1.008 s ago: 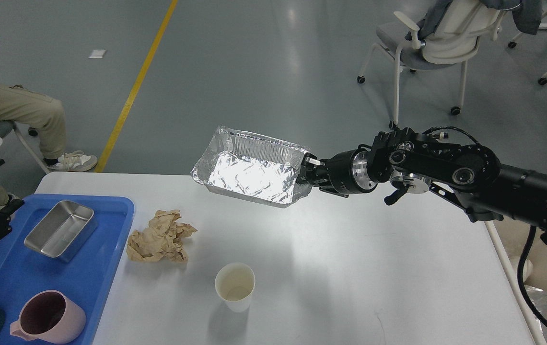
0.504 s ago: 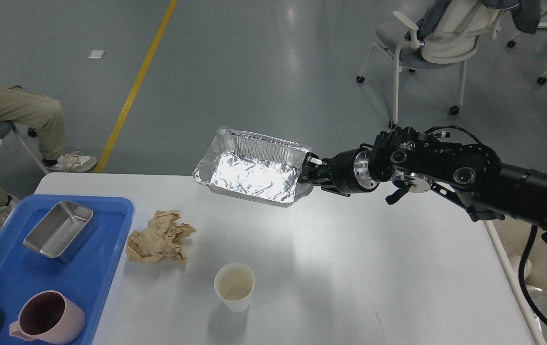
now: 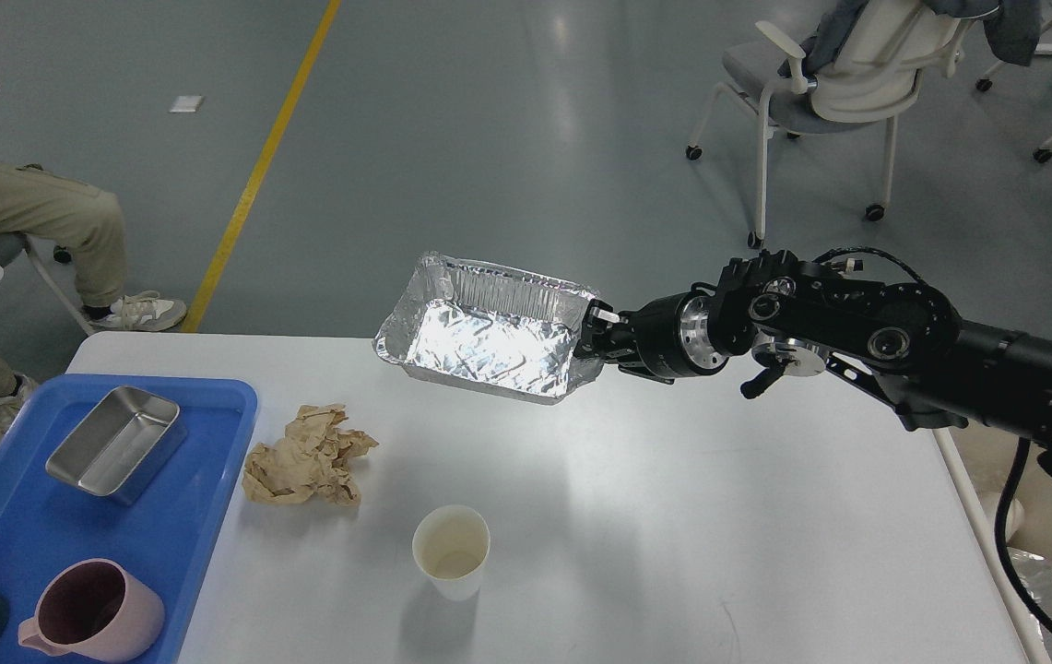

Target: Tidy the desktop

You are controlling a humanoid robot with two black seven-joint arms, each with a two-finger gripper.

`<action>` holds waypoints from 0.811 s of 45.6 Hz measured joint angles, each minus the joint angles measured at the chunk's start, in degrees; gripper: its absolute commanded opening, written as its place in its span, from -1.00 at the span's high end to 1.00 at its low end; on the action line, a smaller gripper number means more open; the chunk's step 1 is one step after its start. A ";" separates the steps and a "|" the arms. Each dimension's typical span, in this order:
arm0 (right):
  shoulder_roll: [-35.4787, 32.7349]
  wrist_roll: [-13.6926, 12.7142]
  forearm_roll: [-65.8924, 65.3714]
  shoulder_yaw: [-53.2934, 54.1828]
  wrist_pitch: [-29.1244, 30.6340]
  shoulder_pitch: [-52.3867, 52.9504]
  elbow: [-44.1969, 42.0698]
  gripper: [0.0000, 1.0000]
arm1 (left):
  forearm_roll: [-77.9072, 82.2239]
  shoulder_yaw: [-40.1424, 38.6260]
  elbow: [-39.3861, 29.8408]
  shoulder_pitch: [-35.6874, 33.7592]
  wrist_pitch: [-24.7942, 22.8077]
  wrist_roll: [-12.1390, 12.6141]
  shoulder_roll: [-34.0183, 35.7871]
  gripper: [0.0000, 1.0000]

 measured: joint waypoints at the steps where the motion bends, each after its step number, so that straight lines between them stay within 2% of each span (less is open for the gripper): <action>1: 0.02 0.00 -0.01 0.00 0.00 0.01 -0.02 1.00 | 0.13 0.06 0.22 0.01 0.00 0.00 -0.25 -0.95; 10: 0.06 0.00 -0.03 0.00 0.00 0.28 -0.02 1.00 | 2.75 0.19 2.91 -0.65 0.00 0.27 -3.26 -0.95; 14: 0.07 0.00 -0.08 0.00 0.03 0.30 0.04 1.00 | 8.21 0.08 3.16 -1.81 -0.89 -0.80 -4.58 -0.94; 19: 0.07 0.00 -0.19 0.00 0.08 0.31 0.04 1.00 | 19.37 -0.04 3.15 -4.34 -2.63 -4.82 -7.12 -0.93; 28: 0.07 0.00 -0.21 0.00 0.08 0.32 0.10 1.00 | 43.86 0.12 2.97 -7.62 -3.07 -12.71 -13.13 -0.87; 37: 0.02 0.00 -0.30 0.00 0.09 0.45 0.10 1.00 | 61.48 1.96 0.58 -11.54 -3.07 -17.55 -15.78 -0.87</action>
